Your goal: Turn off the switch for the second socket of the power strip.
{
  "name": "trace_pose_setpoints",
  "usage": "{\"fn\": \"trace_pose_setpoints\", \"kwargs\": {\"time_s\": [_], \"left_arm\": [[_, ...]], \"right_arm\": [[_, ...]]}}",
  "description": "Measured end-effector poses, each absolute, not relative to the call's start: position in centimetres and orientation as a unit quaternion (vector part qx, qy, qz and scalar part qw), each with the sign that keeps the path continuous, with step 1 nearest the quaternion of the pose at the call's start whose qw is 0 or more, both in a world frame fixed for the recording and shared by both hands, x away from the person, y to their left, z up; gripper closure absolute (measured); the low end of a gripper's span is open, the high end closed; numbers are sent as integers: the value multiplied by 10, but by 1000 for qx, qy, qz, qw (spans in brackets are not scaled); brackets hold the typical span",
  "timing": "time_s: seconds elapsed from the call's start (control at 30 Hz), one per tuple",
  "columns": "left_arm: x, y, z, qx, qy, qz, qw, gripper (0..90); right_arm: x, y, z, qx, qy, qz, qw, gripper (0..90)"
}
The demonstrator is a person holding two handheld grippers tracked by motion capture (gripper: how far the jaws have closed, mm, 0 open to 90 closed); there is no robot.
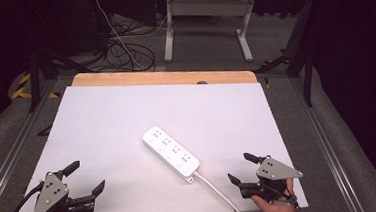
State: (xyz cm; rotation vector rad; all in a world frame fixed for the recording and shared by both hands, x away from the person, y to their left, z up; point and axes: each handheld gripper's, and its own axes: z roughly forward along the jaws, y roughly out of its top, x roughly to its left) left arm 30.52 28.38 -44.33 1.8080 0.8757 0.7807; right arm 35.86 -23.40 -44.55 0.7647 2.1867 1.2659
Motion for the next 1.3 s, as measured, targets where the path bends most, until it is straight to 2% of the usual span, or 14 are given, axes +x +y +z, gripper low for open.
{"fn": "trace_pose_setpoints", "kwargs": {"time_s": [0.87, 1.3], "left_arm": [[301, 284, -442, 737, 362, 336, 462, 104], [299, 284, -443, 736, 365, 341, 456, 104]], "right_arm": [[358, -234, -441, 278, 802, 461, 259, 194], [365, -218, -427, 261, 824, 443, 237, 200]]}}
